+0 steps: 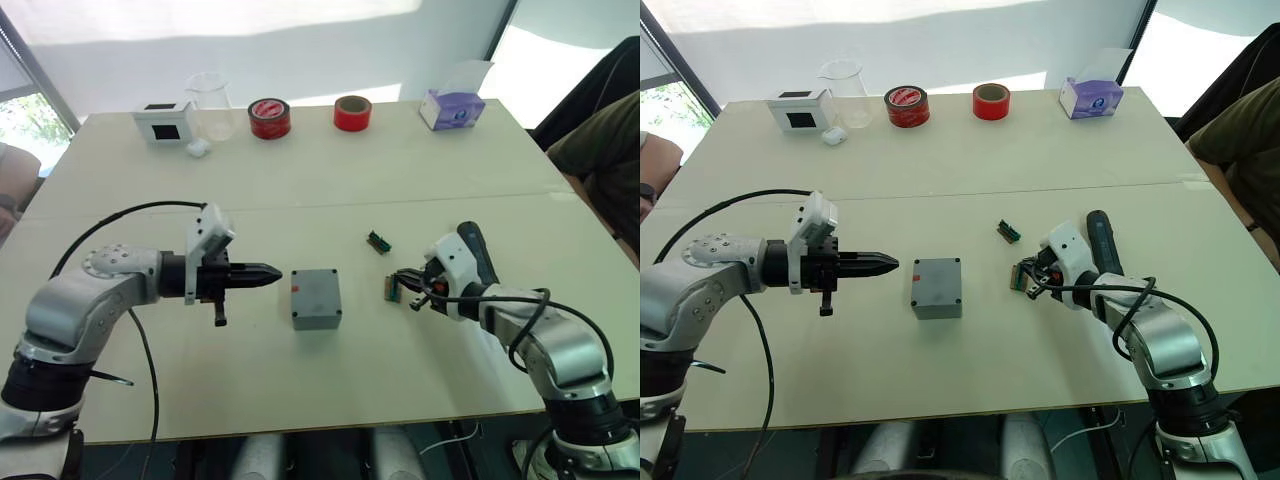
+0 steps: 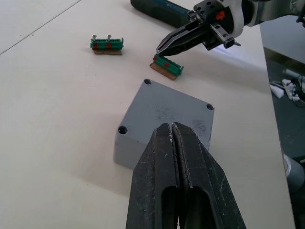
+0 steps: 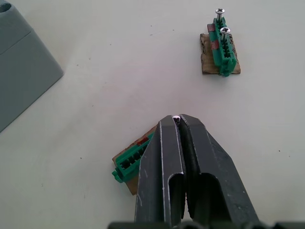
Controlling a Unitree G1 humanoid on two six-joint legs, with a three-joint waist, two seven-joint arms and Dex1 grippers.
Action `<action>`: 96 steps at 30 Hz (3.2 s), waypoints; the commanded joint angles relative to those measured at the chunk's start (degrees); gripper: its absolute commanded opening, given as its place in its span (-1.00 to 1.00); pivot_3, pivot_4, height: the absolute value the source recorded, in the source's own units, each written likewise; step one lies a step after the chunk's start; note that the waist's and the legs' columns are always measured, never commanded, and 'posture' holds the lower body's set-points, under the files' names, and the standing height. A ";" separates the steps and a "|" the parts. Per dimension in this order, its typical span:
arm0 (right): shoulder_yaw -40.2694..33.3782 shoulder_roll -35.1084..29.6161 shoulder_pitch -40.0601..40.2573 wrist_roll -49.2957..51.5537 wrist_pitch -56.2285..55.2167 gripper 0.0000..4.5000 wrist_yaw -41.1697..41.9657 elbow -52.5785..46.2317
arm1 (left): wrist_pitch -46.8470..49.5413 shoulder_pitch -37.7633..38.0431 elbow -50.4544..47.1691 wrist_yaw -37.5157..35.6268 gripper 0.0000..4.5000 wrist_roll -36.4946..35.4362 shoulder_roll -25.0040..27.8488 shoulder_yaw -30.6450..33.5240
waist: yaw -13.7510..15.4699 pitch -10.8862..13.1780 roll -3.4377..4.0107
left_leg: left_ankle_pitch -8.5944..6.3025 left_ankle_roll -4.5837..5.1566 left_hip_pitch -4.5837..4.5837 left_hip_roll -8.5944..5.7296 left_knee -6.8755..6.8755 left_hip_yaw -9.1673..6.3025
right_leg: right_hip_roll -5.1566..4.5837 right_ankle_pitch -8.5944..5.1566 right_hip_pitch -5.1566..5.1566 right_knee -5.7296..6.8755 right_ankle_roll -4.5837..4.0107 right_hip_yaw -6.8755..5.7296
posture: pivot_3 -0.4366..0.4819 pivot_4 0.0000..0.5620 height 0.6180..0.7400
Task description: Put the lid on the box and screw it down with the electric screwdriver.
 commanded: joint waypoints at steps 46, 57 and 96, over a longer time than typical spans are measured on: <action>12.76 3.80 -12.27 -1.65 -5.06 -0.99 5.52 -3.48 | -0.93 1.93 -1.48 2.48 -1.00 -1.27 1.31 1.77 | -0.06 0.00 0.00 | 0.01 -0.01 0.00 0.03 0.03 -0.03 | 0.07 0.00 -0.02 0.02 -0.01 0.02 | -0.05 -0.47 1.00; 12.99 4.02 -12.46 -1.66 -4.40 0.05 6.23 -2.94 | -1.27 2.10 -1.37 2.62 -1.00 -1.16 0.87 1.53 | -0.07 0.00 0.00 | 0.01 -0.02 0.00 0.03 0.03 -0.03 | 0.07 0.00 -0.02 0.02 -0.01 0.02 | -0.05 -0.47 1.00; 15.77 2.89 -8.99 -10.19 -19.15 -0.09 7.94 -1.18 | -1.41 2.12 -1.08 2.31 -1.00 -0.70 0.37 1.00 | -0.09 0.00 0.01 | 0.03 -0.05 0.00 0.03 0.03 -0.02 | 0.07 0.00 -0.02 0.03 -0.01 0.02 | -0.05 -0.47 1.00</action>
